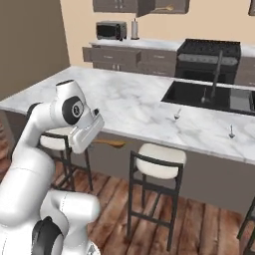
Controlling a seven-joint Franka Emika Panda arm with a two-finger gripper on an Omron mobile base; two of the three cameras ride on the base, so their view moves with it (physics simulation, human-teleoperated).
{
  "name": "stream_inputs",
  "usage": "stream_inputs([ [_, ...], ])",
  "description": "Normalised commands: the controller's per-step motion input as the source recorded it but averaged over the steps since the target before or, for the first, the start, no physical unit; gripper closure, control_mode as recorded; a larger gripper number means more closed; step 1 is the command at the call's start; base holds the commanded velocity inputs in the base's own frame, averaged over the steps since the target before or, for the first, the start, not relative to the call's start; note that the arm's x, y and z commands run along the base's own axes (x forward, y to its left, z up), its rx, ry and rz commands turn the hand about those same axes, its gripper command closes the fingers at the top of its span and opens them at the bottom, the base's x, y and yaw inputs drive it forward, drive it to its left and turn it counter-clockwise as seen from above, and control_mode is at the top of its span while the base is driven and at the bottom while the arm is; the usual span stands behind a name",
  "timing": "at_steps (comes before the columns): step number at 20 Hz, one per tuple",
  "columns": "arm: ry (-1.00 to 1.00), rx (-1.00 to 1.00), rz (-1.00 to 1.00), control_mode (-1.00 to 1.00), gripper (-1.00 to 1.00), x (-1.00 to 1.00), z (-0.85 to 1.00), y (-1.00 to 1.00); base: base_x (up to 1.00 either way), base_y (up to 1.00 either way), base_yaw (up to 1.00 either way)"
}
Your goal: Organize the utensils by type. Pick up the wooden spoons from the counter and place them in the open cabinet. Then pick up the metallic utensils from the counter and place them in the open drawer.
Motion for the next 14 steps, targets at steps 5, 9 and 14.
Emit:
stream_inputs([
  [5, 0.00, 0.00, 0.00, 1.00, 1.00, 0.00, 0.00, 0.00, 0.11, 1.00, 0.29],
  [9, 0.00, 0.00, 0.00, 1.00, 1.00, 0.00, 0.00, 0.00, 0.24, 1.00, 0.26],
  [14, 0.00, 0.00, 0.00, 1.00, 1.00, 0.00, 0.00, 0.00, 0.32, 0.96, 0.25],
])
